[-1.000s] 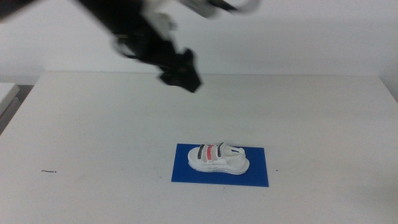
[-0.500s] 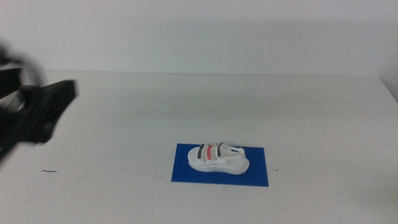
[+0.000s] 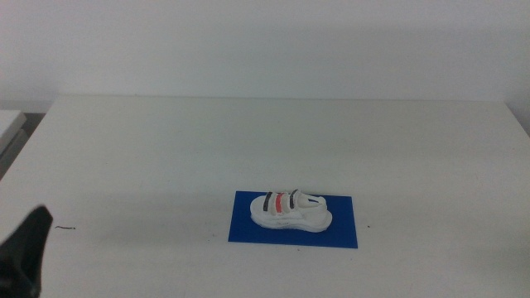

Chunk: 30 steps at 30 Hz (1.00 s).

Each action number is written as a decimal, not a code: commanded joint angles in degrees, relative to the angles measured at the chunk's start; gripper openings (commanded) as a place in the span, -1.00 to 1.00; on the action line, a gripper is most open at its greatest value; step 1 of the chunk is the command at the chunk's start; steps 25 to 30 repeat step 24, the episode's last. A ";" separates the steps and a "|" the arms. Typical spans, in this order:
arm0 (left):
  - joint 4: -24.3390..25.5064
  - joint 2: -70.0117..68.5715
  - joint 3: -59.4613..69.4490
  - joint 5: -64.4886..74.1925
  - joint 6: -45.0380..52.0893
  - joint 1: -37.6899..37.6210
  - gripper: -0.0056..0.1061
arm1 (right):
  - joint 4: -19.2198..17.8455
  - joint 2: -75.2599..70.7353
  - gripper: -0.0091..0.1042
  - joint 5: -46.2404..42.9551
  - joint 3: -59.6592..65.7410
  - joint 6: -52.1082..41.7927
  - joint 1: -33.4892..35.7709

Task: Use one arm to grab the shoe from the table and place it on the mat.

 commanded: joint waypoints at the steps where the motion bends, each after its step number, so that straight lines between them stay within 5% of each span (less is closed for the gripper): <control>1: 10.86 -2.54 2.72 -1.48 -14.41 0.07 0.78 | -0.42 -0.27 0.56 -0.47 0.14 -0.20 0.10; 10: 11.86 -13.57 6.29 0.67 -12.33 0.07 0.78 | -0.42 -0.27 0.56 -0.47 0.14 -0.20 0.10; 30: 11.86 -13.57 6.29 -0.85 -11.54 0.07 0.78 | -0.42 -0.27 0.56 -0.47 0.14 -0.20 0.10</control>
